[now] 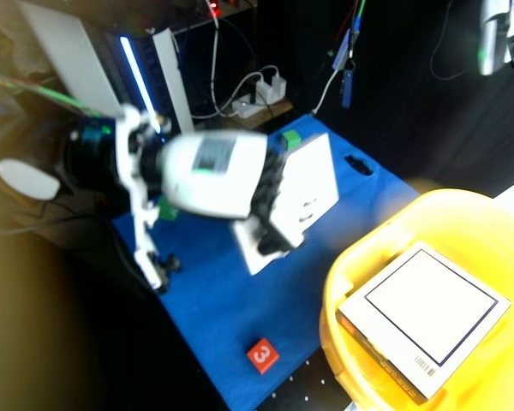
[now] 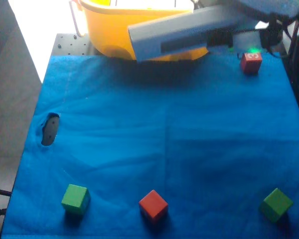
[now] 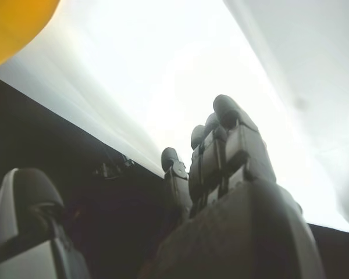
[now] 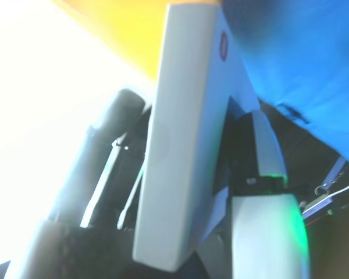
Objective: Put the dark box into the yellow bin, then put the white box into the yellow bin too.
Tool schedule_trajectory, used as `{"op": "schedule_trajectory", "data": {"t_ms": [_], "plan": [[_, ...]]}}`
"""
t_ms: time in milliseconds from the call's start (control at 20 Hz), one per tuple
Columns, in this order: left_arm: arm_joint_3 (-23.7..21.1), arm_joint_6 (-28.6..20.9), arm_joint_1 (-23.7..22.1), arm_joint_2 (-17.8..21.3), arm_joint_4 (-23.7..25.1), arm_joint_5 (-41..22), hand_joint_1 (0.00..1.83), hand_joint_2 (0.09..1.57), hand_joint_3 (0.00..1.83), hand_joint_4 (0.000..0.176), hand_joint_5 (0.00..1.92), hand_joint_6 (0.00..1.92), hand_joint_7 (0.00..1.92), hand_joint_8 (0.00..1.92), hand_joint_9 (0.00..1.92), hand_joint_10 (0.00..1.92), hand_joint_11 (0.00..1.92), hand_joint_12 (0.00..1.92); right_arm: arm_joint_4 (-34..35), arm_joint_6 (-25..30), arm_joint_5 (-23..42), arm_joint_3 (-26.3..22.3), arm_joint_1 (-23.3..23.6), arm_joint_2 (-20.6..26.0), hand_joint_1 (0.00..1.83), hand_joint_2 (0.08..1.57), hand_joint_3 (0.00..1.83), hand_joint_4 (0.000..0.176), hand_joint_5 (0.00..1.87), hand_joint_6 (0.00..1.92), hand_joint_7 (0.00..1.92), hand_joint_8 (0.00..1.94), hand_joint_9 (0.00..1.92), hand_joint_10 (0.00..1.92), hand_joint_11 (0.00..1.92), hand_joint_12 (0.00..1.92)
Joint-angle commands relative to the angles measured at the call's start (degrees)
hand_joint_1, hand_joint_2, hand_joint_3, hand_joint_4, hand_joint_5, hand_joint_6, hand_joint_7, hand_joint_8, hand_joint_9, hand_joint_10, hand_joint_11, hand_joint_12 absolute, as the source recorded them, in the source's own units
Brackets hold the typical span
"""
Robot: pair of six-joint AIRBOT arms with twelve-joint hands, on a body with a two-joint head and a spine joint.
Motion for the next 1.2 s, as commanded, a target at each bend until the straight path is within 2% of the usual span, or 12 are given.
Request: {"op": "schedule_trajectory", "data": {"t_ms": [0, 100, 150, 300, 400, 500, 550, 650, 900, 1050, 1100, 1150], "plan": [[0.0, 0.1, -0.4, -0.3, -2.6, -5.7, 1.01, 0.78, 0.0, 0.165, 0.32, 0.01, 0.19, 0.01, 0.16, 0.01, 0.01, 0.45, -0.4, 0.0, 6.9, 0.2, 1.7, 0.1, 1.29, 1.04, 0.0, 0.0, 1.13, 0.55, 1.23, 0.76, 1.24, 0.73, 1.0, 1.36], [0.0, 0.2, -0.3, -0.5, -2.6, -6.1, 1.02, 0.76, 0.0, 0.157, 0.34, 0.0, 0.24, 0.0, 0.19, 0.0, 0.02, 0.39, -1.5, 0.0, 6.9, 0.6, 3.6, 0.1, 1.21, 1.05, 0.0, 0.0, 1.13, 0.67, 1.14, 1.05, 1.15, 1.36, 1.04, 1.75], [0.2, 0.2, -0.1, -0.9, -2.8, -6.6, 1.0, 0.75, 0.0, 0.116, 0.33, 0.0, 0.23, 0.0, 0.17, 0.0, 0.02, 0.4, -1.8, -0.1, 6.9, 0.7, 4.5, 0.2, 1.26, 1.08, 0.0, 0.0, 1.08, 0.59, 1.1, 1.08, 1.12, 1.3, 1.0, 1.71], [0.7, 0.2, 0.6, -2.4, -3.0, -7.7, 0.98, 0.75, 0.0, 0.13, 0.32, 0.01, 0.22, 0.01, 0.16, 0.01, 0.0, 0.34, -1.8, -2.8, 6.9, 1.6, 6.5, 0.0, 1.18, 1.08, 0.0, 0.0, 1.05, 0.84, 1.22, 0.86, 1.19, 1.3, 1.07, 1.72], [1.1, 0.2, 1.1, -3.3, -3.0, -8.2, 1.01, 0.76, 0.0, 0.145, 0.33, 0.0, 0.24, 0.01, 0.16, 0.0, 0.0, 0.28, -1.8, -3.7, 6.9, 2.8, 7.3, -0.5, 1.18, 1.06, 0.0, 0.0, 1.09, 0.78, 1.06, 1.62, 1.14, 1.87, 1.19, 1.91], [1.1, 0.2, 1.3, -3.8, -3.1, -8.7, 0.98, 0.78, 0.01, 0.083, 0.26, 0.0, 0.25, 0.01, 0.16, 0.0, 0.03, 0.29, -1.8, -3.9, 6.9, 4.5, 8.7, -1.4, 1.19, 1.05, 0.0, 0.0, 1.12, 0.74, 1.14, 1.85, 1.3, 1.92, 1.38, 1.92], [1.1, 0.1, 1.3, -3.9, -3.2, -9.1, 0.98, 0.79, 0.01, 0.075, 0.25, 0.0, 0.24, 0.0, 0.17, 0.01, 0.04, 0.29, -1.8, -3.9, 6.9, 5.3, 9.4, -1.8, 1.26, 1.08, 0.0, 0.0, 1.01, 0.78, 1.17, 1.06, 1.19, 1.17, 1.12, 1.46], [1.1, 0.1, 1.3, -4.5, -3.2, -10.0, 1.0, 0.79, 0.01, 0.105, 0.27, 0.01, 0.26, 0.01, 0.19, 0.01, 0.04, 0.29, -1.8, -3.9, 6.9, 6.5, 9.9, -2.5, 1.28, 1.06, 0.0, 0.0, 0.96, 0.93, 1.31, 0.51, 1.32, 0.44, 1.12, 0.97], [1.3, -0.1, 1.3, -6.3, -3.3, -11.7, 1.01, 0.75, 0.0, 0.113, 0.3, 0.01, 0.3, 0.01, 0.2, 0.01, 0.05, 0.28, -1.7, -4.1, 6.6, 10.8, 11.4, -5.3, 1.27, 1.09, 0.0, 0.0, 0.96, 0.77, 1.12, 0.98, 1.23, 0.89, 1.02, 1.44], [2.2, -0.5, 1.6, -7.8, -3.3, -12.5, 1.02, 0.76, 0.0, 0.13, 0.3, 0.0, 0.3, 0.0, 0.18, 0.0, 0.08, 0.16, 1.7, -9.4, 2.6, 15.2, 13.2, -8.8, 1.23, 1.11, 0.01, 0.0, 0.9, 1.06, 1.09, 0.84, 1.11, 0.29, 0.9, 0.93], [3.0, -1.8, 2.0, -8.6, -3.2, -13.1, 1.01, 0.76, 0.0, 0.138, 0.3, 0.0, 0.3, 0.0, 0.18, 0.0, 0.09, 0.15, 2.7, -11.8, 0.3, 17.4, 13.6, -11.0, 1.12, 1.05, 0.0, 0.0, 0.7, 0.44, 0.83, 0.31, 0.93, 0.09, 0.69, 0.72], [3.5, -2.5, 2.3, -9.1, -3.2, -13.6, 0.98, 0.75, 0.0, 0.142, 0.29, 0.0, 0.29, 0.0, 0.17, 0.0, 0.09, 0.15, 3.0, -11.8, -0.3, 18.7, 13.6, -12.2, 0.95, 0.96, 0.0, 0.099, 0.44, 0.11, 0.5, 0.06, 0.51, 0.02, 0.34, 0.49]]}}
